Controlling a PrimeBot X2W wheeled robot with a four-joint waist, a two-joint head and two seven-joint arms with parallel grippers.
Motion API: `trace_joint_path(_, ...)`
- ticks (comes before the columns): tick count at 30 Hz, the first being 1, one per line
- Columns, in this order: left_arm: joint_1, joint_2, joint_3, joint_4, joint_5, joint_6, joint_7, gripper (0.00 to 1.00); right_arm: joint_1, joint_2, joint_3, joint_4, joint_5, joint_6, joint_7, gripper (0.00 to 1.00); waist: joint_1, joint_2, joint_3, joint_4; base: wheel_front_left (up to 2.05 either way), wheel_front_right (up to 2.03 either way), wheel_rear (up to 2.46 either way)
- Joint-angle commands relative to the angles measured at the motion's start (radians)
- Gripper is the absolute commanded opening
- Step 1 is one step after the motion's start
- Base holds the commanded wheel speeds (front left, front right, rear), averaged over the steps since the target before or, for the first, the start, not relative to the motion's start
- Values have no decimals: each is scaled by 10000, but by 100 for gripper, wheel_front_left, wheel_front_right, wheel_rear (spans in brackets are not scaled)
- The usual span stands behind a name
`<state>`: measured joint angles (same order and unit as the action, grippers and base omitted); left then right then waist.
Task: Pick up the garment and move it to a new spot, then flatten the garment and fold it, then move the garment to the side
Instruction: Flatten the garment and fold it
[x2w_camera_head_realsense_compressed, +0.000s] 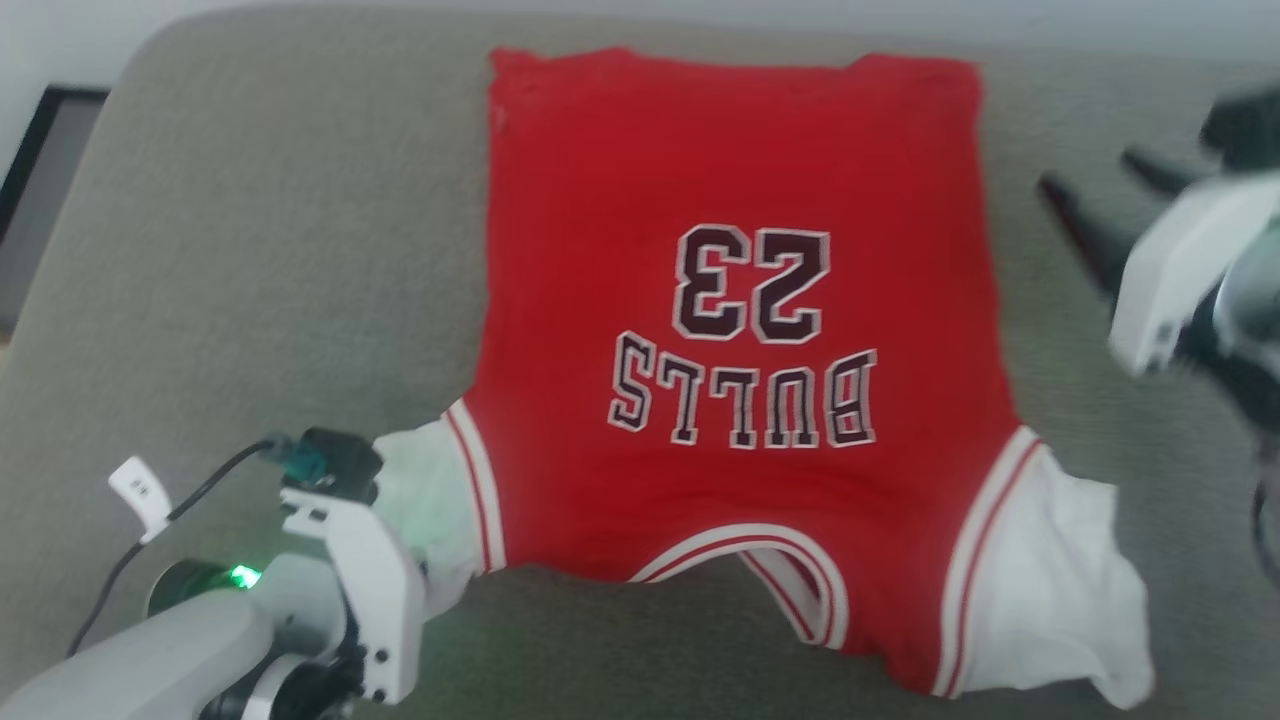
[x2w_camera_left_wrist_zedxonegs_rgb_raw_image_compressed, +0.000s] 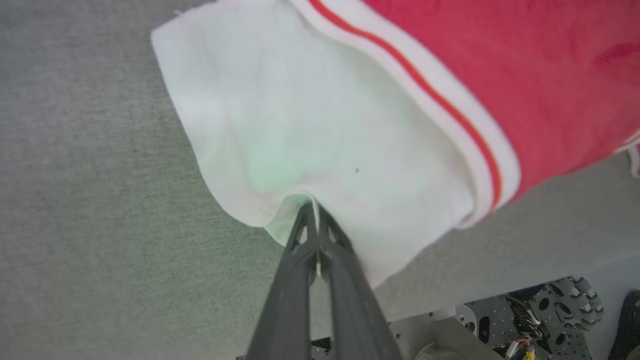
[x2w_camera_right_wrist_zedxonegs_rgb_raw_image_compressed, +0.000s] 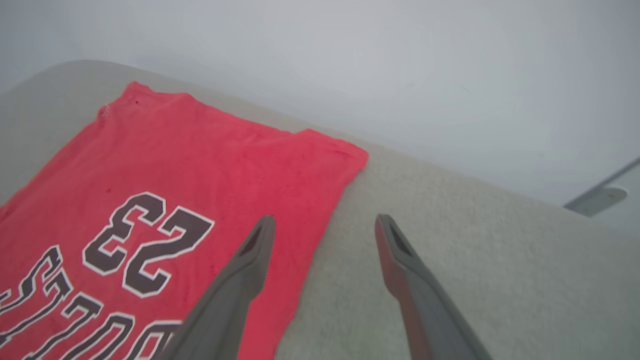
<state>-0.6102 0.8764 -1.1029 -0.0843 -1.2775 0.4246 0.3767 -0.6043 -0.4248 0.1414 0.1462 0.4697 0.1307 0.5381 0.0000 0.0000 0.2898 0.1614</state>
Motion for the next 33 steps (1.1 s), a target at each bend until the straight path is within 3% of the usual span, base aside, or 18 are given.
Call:
trace_joint_path(1, -161, -114, -20, 65, 171, -58, 58, 0, -359, -125, 67, 324, -48, 1, -138, 100, 0, 0, 436, 449, 0, 0, 0)
trace_joint_path(13, -1084, -1475, -217, 1072, 506, -944, 42, 0, -4476, -571, 703, 6061, -488, 1, 140, 100, 0, 0, 1695, 2025, 0, 0, 0)
trace_joint_path(26, -1355, -2262, -363, 2506, 577, -1672, -81, 0, -5927, -472, 381, 10233, -1418, -8, 2200, 100, 0, 0, 2237, 2784, 0, 0, 0)
trace_joint_path(27, -1366, -2278, -352, 2580, 561, -1717, -95, 0, -5972, -418, 431, 10382, -1498, -5, 2307, 41, 0, 0, 2234, 2784, 0, 0, 0)
trace_joint_path(28, -1378, -2287, -342, 2647, 551, -1736, -108, 0, -5985, -353, 532, 10464, -1594, -5, 2454, 0, 0, 0, 2226, 2769, 0, 0, 0)
trace_joint_path(33, -1322, -2243, -257, 2970, 460, -1860, -194, 0, -6039, -268, 820, 10301, -1752, -5, 2170, 0, 0, 0, 2070, 2493, 0, 0, 0)
